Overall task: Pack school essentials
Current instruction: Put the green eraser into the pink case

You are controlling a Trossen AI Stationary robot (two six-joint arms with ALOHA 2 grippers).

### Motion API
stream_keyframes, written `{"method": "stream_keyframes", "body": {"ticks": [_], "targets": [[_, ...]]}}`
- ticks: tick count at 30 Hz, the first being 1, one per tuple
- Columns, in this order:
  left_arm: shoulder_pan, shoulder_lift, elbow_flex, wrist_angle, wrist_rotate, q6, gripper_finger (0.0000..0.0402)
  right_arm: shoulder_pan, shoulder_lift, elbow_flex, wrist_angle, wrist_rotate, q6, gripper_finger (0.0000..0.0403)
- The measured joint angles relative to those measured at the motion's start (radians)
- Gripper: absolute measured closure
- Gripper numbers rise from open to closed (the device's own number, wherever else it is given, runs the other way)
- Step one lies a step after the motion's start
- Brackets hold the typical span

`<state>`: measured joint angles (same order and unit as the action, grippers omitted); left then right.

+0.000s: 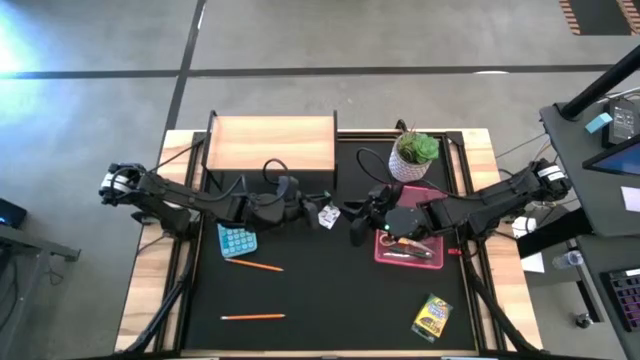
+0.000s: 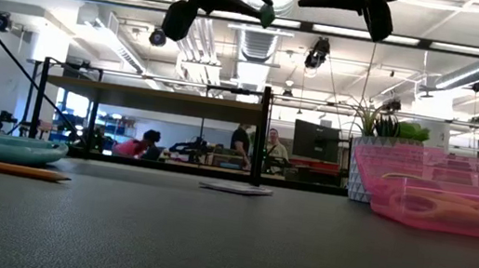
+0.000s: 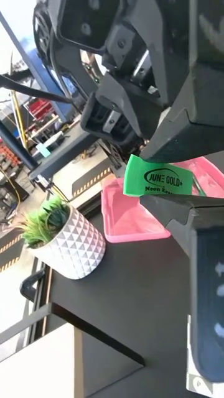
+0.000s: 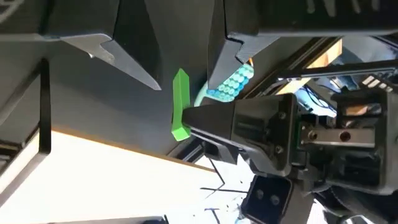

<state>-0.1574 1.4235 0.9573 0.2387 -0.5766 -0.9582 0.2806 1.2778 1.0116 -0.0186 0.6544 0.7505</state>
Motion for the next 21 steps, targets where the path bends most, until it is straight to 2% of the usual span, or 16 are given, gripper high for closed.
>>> {"method": "stream_keyframes", "body": {"ticks": [11,17,21], "targets": [[0.000,0.000,0.000,0.036,0.000,0.001,0.0341,-0.015,0.030,0.000,0.018,0.000,-0.021,0.0287],[0.000,0.000,0.000,0.040,-0.001,0.002,0.0341,-0.015,0.097,0.015,0.073,0.003,-0.139,0.0291],[0.000,0.000,0.000,0.039,-0.005,0.002,0.0341,-0.016,0.124,0.063,0.076,0.028,-0.223,0.0279]]}}
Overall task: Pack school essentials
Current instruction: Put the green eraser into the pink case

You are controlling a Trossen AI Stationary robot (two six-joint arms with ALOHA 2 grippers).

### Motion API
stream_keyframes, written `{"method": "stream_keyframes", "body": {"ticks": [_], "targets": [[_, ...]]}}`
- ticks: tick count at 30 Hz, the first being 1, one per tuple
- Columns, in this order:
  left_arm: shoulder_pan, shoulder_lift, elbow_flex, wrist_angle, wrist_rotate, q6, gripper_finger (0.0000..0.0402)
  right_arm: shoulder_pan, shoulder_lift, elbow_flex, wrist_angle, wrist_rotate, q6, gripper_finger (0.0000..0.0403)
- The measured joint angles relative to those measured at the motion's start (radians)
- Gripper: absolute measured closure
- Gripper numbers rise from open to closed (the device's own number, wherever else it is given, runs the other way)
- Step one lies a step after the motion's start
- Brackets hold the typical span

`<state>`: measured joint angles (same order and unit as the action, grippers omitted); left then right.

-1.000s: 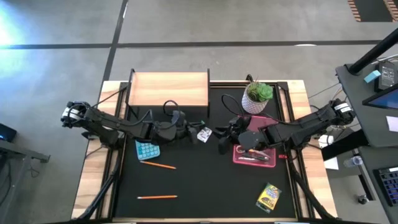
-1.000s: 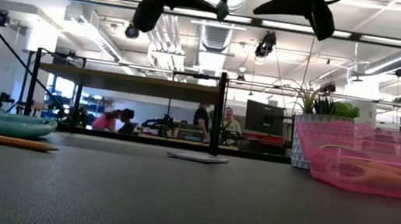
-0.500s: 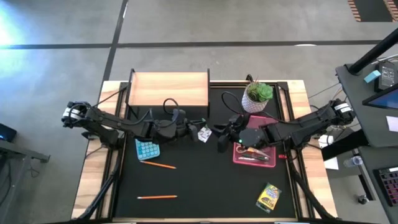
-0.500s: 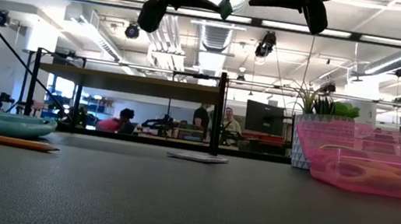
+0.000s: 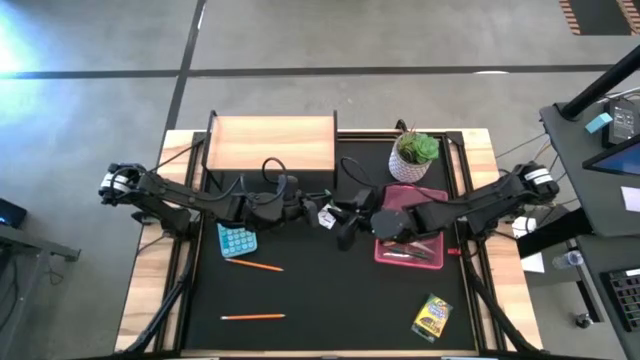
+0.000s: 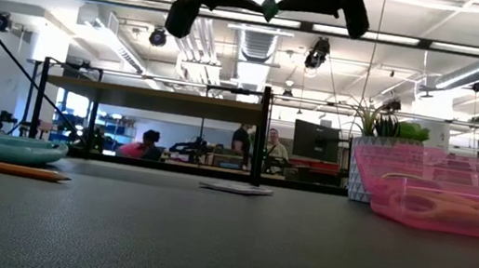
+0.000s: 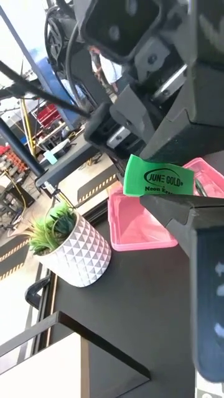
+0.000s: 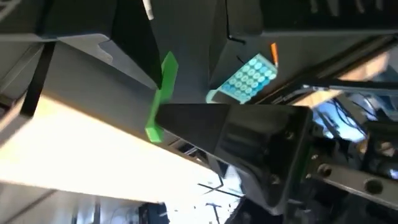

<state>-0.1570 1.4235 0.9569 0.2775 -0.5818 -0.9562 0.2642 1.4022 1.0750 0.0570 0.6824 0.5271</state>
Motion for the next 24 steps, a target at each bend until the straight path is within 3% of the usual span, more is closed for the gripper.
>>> {"method": "stream_keyframes", "body": {"ticks": [9,15,24], "targets": [[0.001,-0.001,-0.002,-0.004,0.002,0.001,0.0341,-0.016,0.054,0.100,-0.139,0.036,-0.035,0.0234],[0.000,-0.001,-0.002,-0.010,0.006,0.003,0.0341,-0.016,0.046,0.133,-0.238,0.052,-0.013,0.0229],[0.000,0.000,-0.002,-0.005,0.003,0.003,0.0341,-0.016,0.043,0.147,-0.247,0.055,-0.004,0.0231]]}}
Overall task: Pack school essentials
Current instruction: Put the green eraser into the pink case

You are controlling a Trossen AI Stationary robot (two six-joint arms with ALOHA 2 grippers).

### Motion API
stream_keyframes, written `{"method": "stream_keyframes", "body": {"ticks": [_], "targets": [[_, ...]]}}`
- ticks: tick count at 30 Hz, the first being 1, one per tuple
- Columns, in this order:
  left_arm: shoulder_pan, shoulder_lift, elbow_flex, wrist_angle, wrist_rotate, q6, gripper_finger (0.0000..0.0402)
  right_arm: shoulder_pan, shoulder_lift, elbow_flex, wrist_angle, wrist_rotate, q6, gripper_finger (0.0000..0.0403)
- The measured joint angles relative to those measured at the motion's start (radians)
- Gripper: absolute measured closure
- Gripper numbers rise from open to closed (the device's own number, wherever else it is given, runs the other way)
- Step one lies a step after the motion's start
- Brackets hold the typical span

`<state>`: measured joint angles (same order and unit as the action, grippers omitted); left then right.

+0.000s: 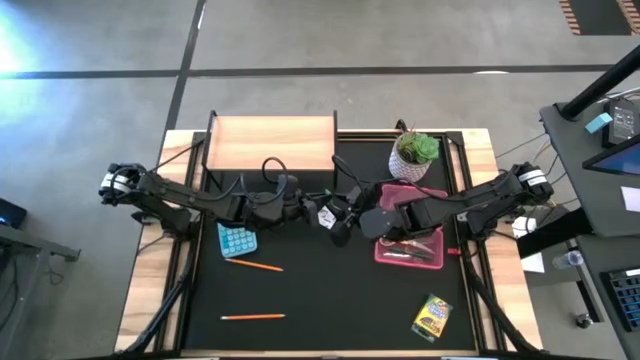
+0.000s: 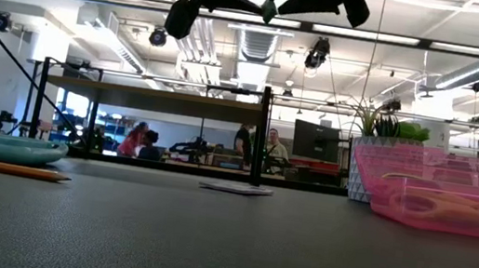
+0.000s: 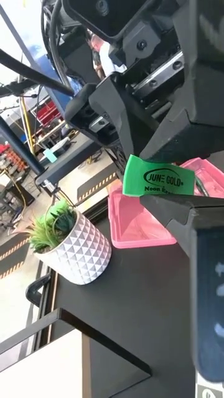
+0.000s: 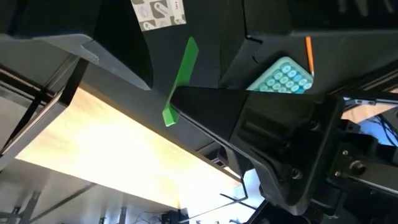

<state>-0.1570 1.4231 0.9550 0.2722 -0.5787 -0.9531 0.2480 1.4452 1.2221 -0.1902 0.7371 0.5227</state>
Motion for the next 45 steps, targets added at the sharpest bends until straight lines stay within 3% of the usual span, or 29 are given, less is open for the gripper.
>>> {"method": "stream_keyframes", "body": {"ticks": [17,29,32,39,45], "targets": [[-0.001,0.000,0.000,0.009,0.002,0.000,0.0341,-0.007,0.043,0.000,-0.014,-0.001,0.055,0.0279],[0.000,0.000,0.000,0.007,0.022,0.001,0.0341,-0.006,0.040,0.000,-0.017,0.007,0.053,0.0383],[0.000,0.000,-0.002,0.005,0.028,0.001,0.0339,-0.006,0.040,0.000,-0.019,-0.005,0.053,0.0386],[0.000,0.000,-0.002,0.005,0.052,0.022,0.0298,-0.007,0.032,0.000,-0.043,-0.038,0.074,0.0388],[0.000,0.001,-0.002,0.005,0.062,0.024,0.0236,-0.007,-0.009,0.057,-0.348,-0.044,0.181,0.0389]]}}
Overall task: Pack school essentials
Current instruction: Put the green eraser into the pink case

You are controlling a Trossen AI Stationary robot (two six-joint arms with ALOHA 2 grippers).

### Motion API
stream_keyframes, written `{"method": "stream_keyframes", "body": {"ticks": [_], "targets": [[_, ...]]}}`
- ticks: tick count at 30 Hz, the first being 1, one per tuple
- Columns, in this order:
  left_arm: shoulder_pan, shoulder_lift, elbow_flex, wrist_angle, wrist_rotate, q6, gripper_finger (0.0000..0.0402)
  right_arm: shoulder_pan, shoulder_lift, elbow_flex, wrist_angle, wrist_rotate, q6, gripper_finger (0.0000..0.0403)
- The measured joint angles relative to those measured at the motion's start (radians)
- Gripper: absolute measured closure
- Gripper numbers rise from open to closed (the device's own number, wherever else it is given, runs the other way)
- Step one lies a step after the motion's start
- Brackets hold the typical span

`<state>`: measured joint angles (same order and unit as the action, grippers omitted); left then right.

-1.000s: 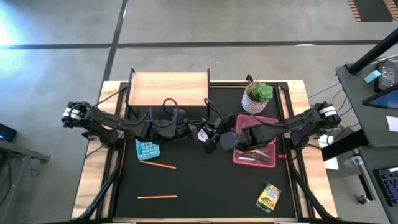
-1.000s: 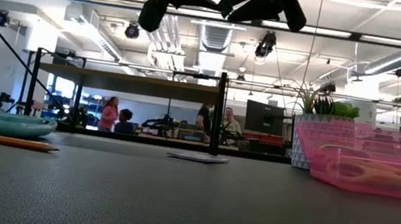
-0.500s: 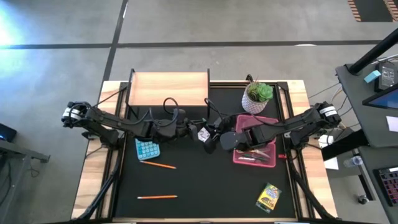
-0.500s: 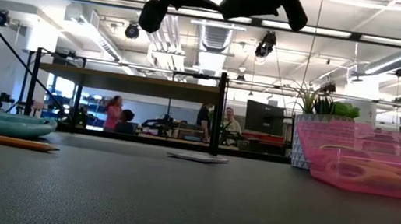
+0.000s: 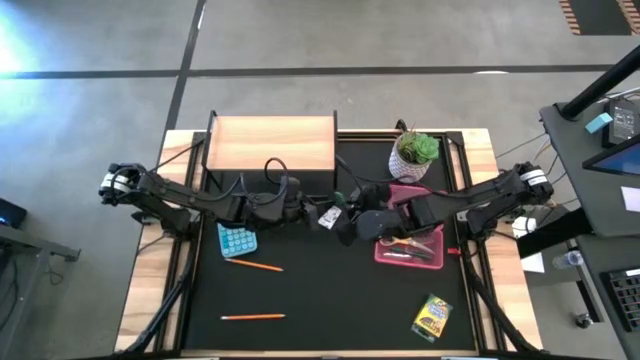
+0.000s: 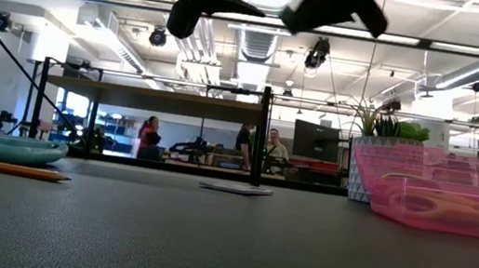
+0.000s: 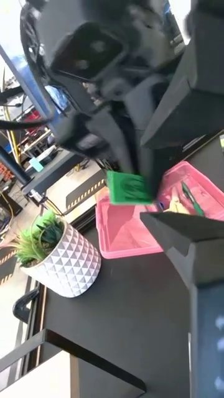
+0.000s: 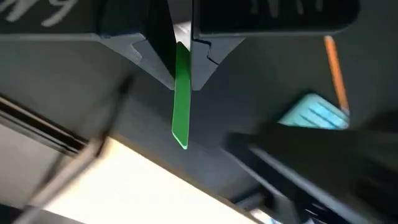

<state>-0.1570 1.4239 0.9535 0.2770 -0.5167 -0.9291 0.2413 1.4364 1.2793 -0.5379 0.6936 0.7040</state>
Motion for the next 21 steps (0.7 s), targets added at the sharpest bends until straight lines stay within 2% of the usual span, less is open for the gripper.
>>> {"method": "stream_keyframes", "body": {"ticks": [4,6,9,12,15,21], "targets": [[0.001,0.000,0.000,-0.017,0.019,0.000,0.0202,0.000,-0.029,0.069,-0.308,-0.065,0.102,0.0389],[0.002,0.000,-0.001,-0.039,0.076,0.000,0.0192,0.000,-0.039,0.094,-0.450,-0.128,0.154,0.0389],[0.002,0.000,-0.009,-0.072,0.220,-0.007,0.0188,0.015,-0.054,0.102,-0.598,-0.242,0.222,0.0389],[-0.001,0.000,-0.011,-0.160,0.361,-0.030,0.0187,0.049,-0.065,0.085,-0.666,-0.343,0.264,0.0389],[-0.020,0.000,-0.011,-0.274,0.447,-0.033,0.0187,0.090,-0.067,0.057,-0.680,-0.408,0.288,0.0389],[-0.075,0.000,-0.012,-0.551,0.595,-0.034,0.0187,0.151,-0.062,-0.011,-0.678,-0.451,0.314,0.0389]]}}
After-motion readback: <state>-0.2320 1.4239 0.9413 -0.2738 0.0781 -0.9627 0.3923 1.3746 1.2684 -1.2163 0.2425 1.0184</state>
